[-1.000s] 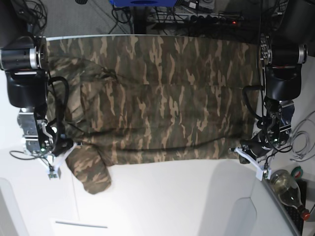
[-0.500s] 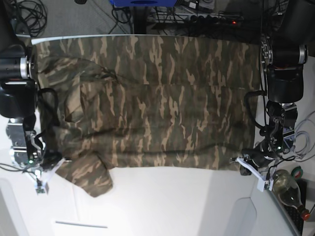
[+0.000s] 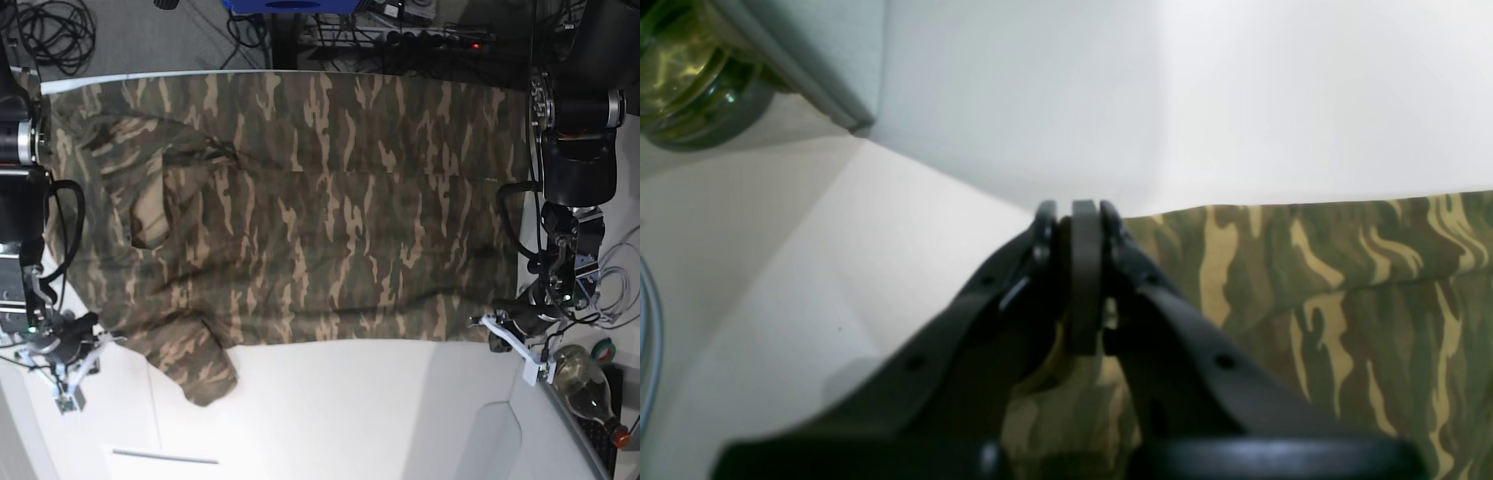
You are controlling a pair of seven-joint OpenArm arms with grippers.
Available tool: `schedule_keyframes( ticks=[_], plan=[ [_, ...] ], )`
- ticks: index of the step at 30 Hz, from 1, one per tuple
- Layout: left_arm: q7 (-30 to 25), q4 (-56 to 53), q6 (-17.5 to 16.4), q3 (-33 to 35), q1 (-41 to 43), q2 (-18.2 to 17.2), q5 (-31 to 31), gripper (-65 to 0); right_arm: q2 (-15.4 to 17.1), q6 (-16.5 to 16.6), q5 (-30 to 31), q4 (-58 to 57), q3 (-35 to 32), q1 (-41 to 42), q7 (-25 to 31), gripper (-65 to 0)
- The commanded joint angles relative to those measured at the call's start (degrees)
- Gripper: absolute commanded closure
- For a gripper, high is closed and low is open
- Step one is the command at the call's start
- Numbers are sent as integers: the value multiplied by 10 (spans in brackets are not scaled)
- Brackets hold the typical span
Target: Layout the t-shirt on the table in an organized manner, then fold the t-shirt properly
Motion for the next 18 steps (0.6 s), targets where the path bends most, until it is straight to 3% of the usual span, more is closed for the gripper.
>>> schedule_keyframes(
  ticks=[1,8,12,15,18],
  plan=[
    [-9,19,2,-3,-14,-8,-6,0,7,3,2,8,1,20,12,-8],
    [-8,24,2,-3,-13,-8,-6,0,-15,-3,-70,-1,17,17,15,-39],
    [-9,26,2,-3,1,-8,-6,0,-24,-94,-71,-80,82,17,15,-110],
    [-11,23,2,2,3,-7,-6,0,-29,-100,-72,-87,65,-2,15,-186],
    [-11,23,2,-1,7,-7,-6,0,-27,-104,-70,-88,73,-4,16,-357]
  ],
)
